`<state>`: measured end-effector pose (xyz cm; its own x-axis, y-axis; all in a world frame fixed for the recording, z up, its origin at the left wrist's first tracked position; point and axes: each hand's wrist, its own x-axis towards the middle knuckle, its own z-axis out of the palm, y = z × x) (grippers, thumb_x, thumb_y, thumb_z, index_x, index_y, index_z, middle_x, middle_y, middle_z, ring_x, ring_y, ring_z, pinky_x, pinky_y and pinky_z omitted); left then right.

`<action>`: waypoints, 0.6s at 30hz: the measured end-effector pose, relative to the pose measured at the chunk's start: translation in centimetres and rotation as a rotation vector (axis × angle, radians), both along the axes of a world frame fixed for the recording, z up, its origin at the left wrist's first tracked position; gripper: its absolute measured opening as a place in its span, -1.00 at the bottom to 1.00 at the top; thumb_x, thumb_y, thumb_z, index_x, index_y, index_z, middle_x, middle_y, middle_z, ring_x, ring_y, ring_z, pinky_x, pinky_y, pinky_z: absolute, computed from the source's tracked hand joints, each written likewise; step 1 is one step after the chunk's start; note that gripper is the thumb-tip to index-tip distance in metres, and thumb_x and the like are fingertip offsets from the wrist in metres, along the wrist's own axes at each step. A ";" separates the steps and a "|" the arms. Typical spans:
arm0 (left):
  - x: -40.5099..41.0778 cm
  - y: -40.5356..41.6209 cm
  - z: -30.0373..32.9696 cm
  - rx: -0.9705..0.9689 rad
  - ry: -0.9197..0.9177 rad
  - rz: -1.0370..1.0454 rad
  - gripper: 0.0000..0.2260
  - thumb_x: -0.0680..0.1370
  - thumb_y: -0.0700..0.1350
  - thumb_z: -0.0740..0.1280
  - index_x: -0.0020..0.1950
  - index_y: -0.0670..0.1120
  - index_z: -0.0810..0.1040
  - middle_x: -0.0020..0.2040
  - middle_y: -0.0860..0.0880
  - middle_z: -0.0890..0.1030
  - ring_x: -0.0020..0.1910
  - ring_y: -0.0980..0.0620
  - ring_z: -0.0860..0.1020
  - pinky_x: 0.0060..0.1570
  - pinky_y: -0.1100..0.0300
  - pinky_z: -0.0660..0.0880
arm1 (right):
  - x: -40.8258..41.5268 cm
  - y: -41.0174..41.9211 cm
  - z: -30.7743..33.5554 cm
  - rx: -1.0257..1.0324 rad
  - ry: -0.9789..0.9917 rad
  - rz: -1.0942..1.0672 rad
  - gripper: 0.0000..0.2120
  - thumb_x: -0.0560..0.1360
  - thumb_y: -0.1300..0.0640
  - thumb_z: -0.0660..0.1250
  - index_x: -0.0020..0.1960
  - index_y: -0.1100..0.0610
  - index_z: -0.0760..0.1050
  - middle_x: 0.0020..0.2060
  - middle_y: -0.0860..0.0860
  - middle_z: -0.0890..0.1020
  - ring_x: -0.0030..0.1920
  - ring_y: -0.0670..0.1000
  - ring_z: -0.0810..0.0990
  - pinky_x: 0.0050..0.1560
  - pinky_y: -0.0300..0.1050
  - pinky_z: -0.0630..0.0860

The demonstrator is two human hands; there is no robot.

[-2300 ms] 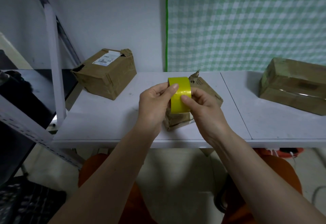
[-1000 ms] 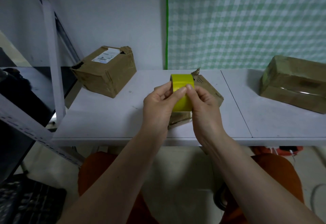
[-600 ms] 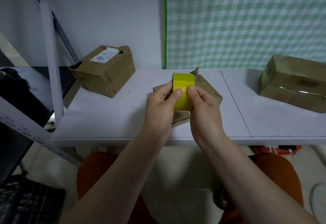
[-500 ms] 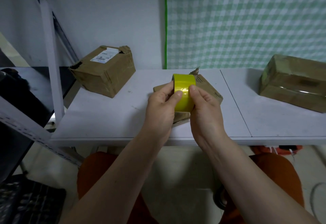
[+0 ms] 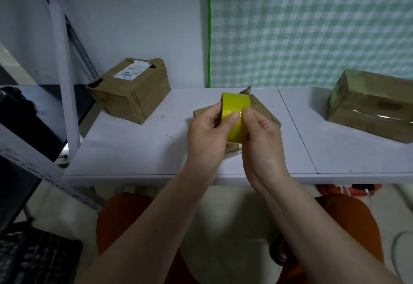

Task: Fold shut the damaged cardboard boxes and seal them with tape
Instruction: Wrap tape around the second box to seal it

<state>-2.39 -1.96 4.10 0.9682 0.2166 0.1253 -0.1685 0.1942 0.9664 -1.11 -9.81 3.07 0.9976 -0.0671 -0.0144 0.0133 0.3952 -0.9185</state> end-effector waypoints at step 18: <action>0.8 0.2 0.0 0.021 0.114 0.114 -0.68 0.57 0.01 0.26 -0.04 -0.24 0.62 -0.04 -0.33 0.62 -0.08 -0.24 0.61 0.07 -0.22 0.51 | -0.6 0.5 1.0 -0.130 -0.024 -0.012 -0.75 0.57 0.16 0.26 -0.03 0.38 0.52 -0.25 0.14 0.52 -0.22 0.03 0.44 -0.21 -0.12 0.42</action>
